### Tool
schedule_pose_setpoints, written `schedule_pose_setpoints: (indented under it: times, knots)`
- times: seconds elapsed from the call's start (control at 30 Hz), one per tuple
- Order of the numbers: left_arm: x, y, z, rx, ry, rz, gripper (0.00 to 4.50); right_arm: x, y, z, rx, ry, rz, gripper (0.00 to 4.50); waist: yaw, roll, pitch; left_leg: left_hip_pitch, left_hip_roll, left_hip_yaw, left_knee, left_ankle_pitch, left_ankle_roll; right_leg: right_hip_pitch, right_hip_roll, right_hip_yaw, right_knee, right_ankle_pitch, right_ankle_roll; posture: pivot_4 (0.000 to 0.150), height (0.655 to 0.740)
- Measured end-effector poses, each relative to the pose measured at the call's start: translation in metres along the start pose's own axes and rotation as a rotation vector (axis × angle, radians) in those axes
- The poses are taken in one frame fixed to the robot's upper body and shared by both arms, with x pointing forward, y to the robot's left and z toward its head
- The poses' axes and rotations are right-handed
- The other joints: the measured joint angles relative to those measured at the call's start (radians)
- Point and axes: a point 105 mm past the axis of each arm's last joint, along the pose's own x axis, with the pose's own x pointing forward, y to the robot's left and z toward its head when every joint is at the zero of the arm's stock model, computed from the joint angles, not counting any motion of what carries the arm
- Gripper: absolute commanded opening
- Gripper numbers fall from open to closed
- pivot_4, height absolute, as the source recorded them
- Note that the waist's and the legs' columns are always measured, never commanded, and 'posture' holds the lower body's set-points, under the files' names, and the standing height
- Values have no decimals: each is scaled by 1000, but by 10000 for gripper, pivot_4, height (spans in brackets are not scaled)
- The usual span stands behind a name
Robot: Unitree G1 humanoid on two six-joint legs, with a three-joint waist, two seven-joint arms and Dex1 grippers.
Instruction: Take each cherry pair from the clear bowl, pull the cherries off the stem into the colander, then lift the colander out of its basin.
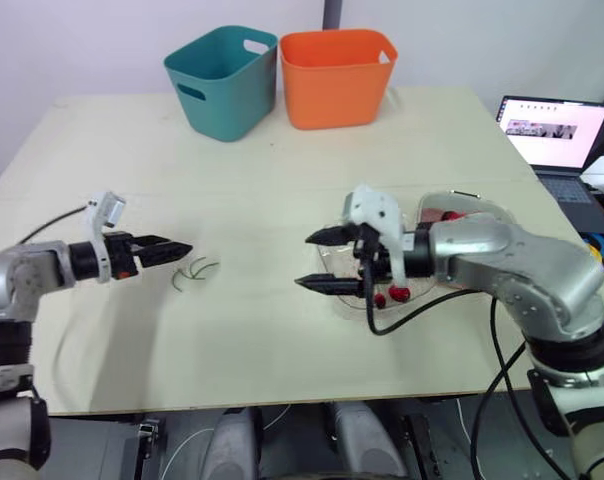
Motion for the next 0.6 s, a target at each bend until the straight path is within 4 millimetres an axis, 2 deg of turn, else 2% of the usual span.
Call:
schedule_pose_setpoints:
  times: [0.1,0.2,0.27,0.43,0.6]
  knots:
    - [-3,-11,27,132,-42,-38,42517,-20,-18,7,55,-43,-90,36514,7,0,0,-1,-1,0,0,0,0,1,-2,0,-2,0,0,1500,7400]
    - [2,-49,59,288,-74,-172,43821,-62,-48,7,133,-44,-254,36514,19,-1,0,-3,-1,3,0,0,0,1,-4,-1,-8,1,0,1500,7400]
    - [-1,-67,69,345,-74,-236,43821,-80,-56,7,158,-30,-312,36514,18,-1,0,-3,-1,4,-2,0,0,1,-4,0,-10,1,0,1500,7400]
    - [7,-102,61,398,-16,-394,43821,-97,-61,-10,288,114,-330,36514,10,0,1,-3,0,3,-4,-1,1,0,0,0,-10,0,0,1500,7400]
    - [17,-132,51,469,26,-524,43821,-90,-53,-19,288,267,-268,36514,-5,-1,1,-2,1,2,-2,-1,1,0,1,0,-9,1,0,1500,7400]
